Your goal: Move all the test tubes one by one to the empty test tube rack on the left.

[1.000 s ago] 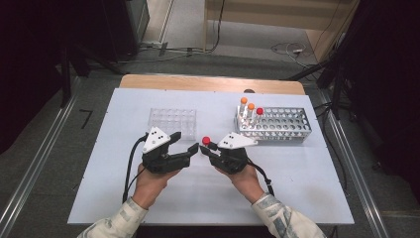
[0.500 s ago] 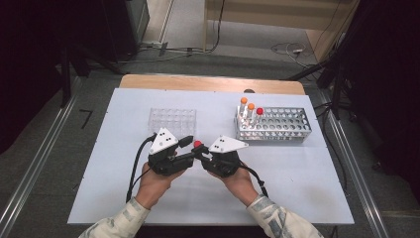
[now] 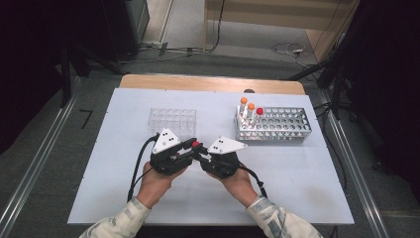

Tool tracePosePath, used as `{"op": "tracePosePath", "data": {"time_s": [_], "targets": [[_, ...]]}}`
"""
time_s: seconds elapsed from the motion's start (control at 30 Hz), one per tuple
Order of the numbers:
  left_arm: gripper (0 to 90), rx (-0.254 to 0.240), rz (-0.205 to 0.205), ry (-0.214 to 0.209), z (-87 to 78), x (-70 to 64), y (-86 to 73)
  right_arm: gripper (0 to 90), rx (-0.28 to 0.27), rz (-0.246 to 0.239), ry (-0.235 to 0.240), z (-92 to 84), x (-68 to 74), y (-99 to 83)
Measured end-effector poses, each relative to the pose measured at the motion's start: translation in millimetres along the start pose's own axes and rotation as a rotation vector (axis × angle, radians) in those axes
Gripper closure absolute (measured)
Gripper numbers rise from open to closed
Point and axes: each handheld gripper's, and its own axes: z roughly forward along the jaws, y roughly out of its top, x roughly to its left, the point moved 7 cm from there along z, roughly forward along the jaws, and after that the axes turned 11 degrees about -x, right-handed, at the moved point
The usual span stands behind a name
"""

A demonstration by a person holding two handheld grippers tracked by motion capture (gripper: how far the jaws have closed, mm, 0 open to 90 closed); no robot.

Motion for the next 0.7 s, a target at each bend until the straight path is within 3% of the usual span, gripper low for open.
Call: {"op": "tracePosePath", "data": {"time_s": [0.1, 0.33, 0.7], "targets": [[69.9, -0.001, 0.004, 0.005, -0.1, 0.2, 0.1, 70.2, 0.0, 0.0, 0.0, 0.2, -0.2, -0.3], [69.9, -0.009, -0.01, 0.03, -4.1, 9.5, 2.8, 34.7, 0.022, 0.035, -0.01, -3.4, -9.1, -1.3], [69.9, -0.021, -0.064, 0.101, -14.9, 38.9, 12.0, 27.6, 0.018, 0.093, -0.116, -34.1, -53.8, -3.3]]}}
